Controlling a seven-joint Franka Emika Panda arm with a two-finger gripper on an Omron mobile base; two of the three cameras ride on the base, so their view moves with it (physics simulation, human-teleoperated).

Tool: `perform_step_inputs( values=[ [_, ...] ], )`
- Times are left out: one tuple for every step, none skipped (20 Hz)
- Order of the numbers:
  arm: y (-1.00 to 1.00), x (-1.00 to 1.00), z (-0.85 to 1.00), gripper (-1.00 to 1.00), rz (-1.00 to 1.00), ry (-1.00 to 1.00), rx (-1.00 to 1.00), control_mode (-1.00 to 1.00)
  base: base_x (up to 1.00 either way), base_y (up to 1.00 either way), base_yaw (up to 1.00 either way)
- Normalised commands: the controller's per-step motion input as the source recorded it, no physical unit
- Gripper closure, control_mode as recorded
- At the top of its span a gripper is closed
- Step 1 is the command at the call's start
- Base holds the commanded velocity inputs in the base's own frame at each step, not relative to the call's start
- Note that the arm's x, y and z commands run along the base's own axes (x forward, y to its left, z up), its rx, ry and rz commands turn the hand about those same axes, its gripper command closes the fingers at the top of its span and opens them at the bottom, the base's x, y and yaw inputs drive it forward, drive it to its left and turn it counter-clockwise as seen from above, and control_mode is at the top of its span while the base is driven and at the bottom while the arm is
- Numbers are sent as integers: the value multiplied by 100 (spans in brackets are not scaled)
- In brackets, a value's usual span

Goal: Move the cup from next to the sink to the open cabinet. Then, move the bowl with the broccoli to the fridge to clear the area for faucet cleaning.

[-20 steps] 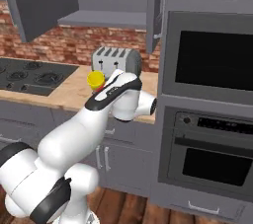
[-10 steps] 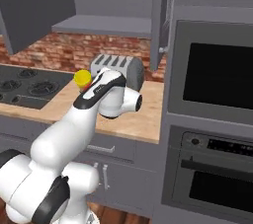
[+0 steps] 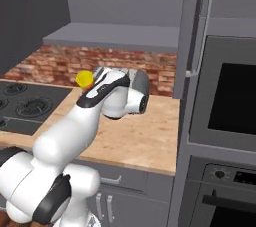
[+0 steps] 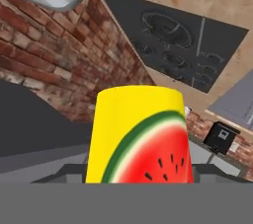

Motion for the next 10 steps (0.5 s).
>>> perform_step_inputs(
  values=[
    [0,0,0,100,0,0,0,100,0,43,-5],
    [0,0,0,100,0,0,0,100,0,33,-7],
    [0,0,0,100,0,0,0,100,0,21,-8],
    [0,0,0,100,0,0,0,100,0,9,-9],
    [0,0,0,100,0,0,0,100,0,0,-10],
    [0,0,81,100,-10,0,0,-100,0,0,0],
    [1,0,100,100,-15,0,0,-100,0,0,0],
    [11,0,100,100,-20,0,0,-100,0,0,0],
    [9,0,100,100,-25,0,0,-100,0,0,0],
    [8,11,100,100,-29,0,0,-100,0,0,0]
  ],
)
